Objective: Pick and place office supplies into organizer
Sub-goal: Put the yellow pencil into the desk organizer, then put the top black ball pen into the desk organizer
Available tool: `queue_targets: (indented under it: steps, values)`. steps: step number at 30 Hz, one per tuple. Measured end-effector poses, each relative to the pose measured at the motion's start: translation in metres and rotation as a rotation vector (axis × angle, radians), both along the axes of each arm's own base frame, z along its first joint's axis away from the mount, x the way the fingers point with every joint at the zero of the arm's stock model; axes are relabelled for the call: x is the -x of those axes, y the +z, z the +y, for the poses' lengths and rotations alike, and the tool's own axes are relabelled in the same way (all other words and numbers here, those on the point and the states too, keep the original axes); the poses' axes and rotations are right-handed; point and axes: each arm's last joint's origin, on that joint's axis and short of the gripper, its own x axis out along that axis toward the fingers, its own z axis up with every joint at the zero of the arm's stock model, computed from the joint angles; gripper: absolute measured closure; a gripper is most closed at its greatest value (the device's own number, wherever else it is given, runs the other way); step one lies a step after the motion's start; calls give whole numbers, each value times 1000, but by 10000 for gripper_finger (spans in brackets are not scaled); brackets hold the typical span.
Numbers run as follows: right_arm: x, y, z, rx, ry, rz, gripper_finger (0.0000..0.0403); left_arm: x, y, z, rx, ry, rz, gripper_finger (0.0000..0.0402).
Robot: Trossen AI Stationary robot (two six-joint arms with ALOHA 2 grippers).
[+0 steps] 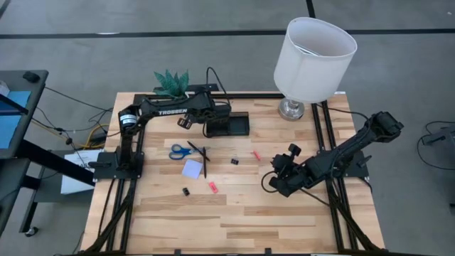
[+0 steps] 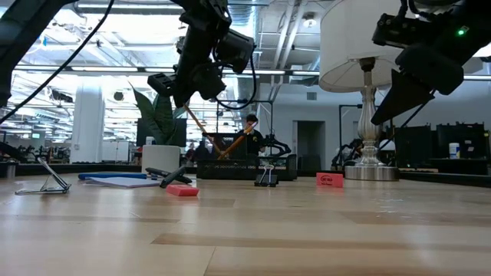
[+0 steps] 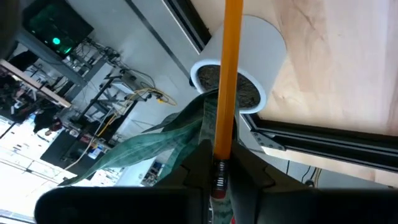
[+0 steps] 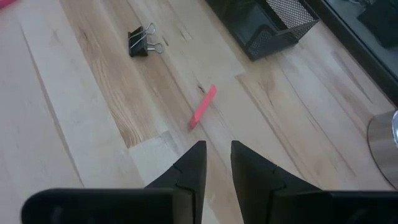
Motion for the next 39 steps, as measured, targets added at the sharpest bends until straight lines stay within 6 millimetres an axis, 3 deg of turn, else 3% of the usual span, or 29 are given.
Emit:
queue_targets:
  steps: [20,33,39]
  values:
    - [0,0,0,-13,4,7,336,-8,-1,-6,-12,-31,-50,367]
    - [0,0,0,-14,4,7,336,-9,-1,-5,-34,-35,-59,252]
    - [0,0,0,-14,4,7,336,-7,12,-4,-118,-16,-97,226]
